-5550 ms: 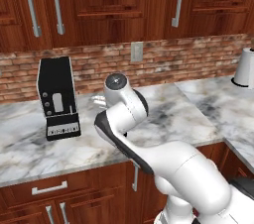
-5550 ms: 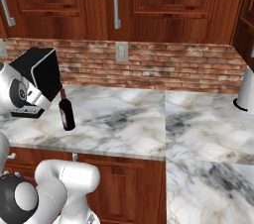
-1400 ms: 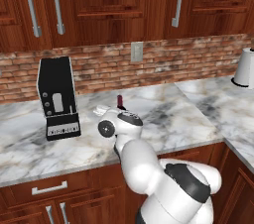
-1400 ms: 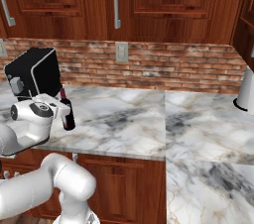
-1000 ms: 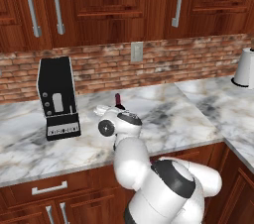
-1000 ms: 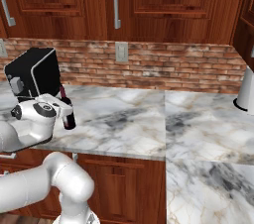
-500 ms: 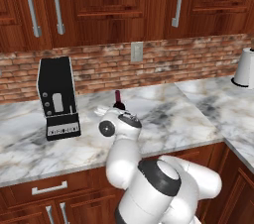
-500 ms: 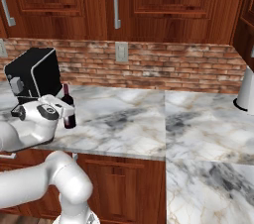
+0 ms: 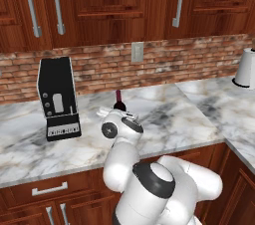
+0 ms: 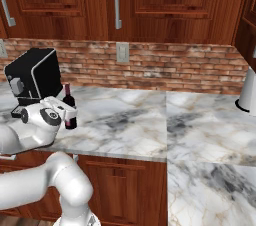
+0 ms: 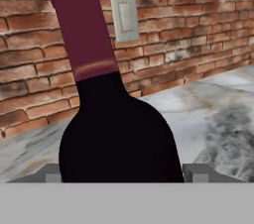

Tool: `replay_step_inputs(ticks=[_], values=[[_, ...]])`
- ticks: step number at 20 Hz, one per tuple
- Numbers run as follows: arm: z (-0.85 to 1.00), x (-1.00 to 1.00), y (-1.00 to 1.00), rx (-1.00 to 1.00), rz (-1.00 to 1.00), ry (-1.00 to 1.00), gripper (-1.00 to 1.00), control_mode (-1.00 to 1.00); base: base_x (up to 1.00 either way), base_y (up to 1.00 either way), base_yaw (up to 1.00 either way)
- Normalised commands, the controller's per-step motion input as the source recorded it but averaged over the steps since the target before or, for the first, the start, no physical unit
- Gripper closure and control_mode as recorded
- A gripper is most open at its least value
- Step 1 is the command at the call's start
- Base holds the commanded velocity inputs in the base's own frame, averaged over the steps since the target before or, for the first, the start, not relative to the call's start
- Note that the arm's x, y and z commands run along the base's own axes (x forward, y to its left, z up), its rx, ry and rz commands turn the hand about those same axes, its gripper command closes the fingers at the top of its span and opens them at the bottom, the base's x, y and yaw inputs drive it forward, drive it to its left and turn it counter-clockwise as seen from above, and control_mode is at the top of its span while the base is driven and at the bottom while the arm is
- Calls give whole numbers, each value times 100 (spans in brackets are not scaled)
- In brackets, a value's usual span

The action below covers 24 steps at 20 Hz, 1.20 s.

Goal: There is a wine glass and glass cup on the dining counter. Place the wine bottle next to the wine glass and the juice bottle next to the glass cup.

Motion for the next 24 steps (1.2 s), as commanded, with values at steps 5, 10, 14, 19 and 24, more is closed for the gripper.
replay_step_inputs(ticks=[5, 10, 14, 19, 24], values=[[0, -5, -8, 0, 0, 0, 100, -100, 0, 0, 0], [10, -9, 0, 0, 0, 0, 100, -100, 0, 0, 0], [27, -20, 12, 0, 0, 0, 100, -100, 0, 0, 0], [29, -16, 21, 5, -4, 0, 100, -100, 0, 0, 0], [21, -30, 24, 4, -15, -1, 100, -100, 0, 0, 0]])
